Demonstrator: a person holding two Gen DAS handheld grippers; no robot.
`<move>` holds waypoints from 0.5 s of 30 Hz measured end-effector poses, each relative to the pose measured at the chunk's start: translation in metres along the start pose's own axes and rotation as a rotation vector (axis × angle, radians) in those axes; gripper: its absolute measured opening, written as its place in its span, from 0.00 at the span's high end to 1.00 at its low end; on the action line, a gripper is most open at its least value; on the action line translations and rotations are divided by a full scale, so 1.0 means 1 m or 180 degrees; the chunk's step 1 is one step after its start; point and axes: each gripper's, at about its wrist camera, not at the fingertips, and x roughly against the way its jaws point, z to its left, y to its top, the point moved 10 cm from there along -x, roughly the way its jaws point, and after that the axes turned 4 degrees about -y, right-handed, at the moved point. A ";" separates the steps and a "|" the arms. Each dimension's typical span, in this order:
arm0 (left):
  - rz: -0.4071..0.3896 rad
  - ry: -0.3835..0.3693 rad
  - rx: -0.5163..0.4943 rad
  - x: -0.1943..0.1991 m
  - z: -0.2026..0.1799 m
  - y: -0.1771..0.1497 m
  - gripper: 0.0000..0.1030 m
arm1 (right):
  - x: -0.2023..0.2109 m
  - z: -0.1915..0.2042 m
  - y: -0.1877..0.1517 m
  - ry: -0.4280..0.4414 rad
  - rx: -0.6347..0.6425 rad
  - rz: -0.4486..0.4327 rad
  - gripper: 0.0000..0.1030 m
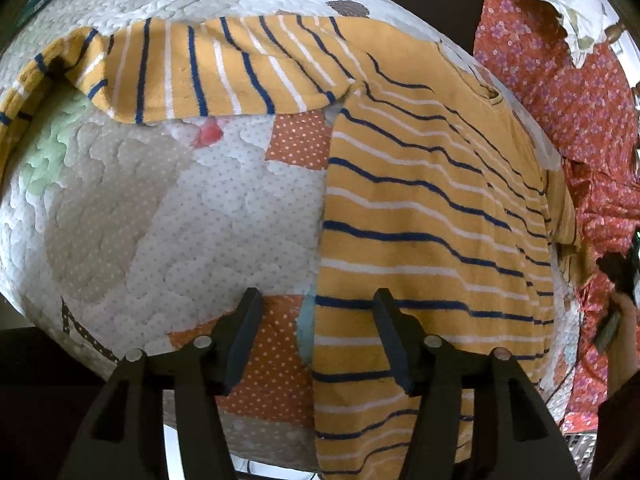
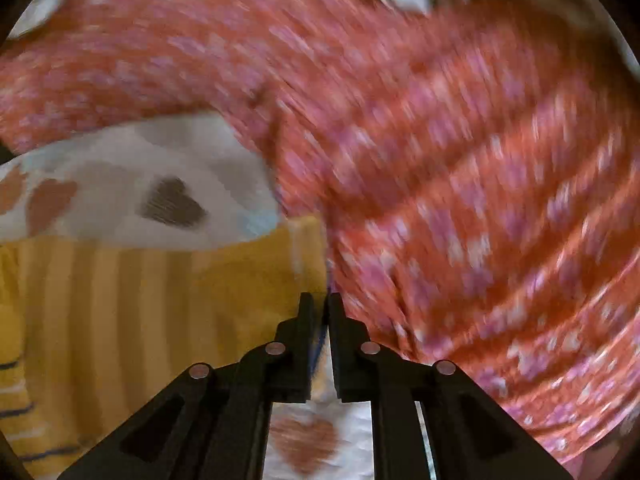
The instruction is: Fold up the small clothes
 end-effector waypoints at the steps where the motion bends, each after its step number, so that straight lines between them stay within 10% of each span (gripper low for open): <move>1: 0.0007 0.0018 -0.0019 -0.001 -0.001 0.000 0.43 | -0.002 -0.005 -0.009 0.0152 -0.0035 0.0074 0.75; 8: -0.0092 0.0013 -0.0186 0.015 -0.015 0.038 0.43 | 0.053 0.061 -0.061 0.1200 0.0472 -0.0078 0.55; 15: -0.0292 0.0532 -0.0930 -0.010 -0.020 0.178 0.35 | 0.108 0.197 -0.047 0.2134 0.1077 -0.0166 0.42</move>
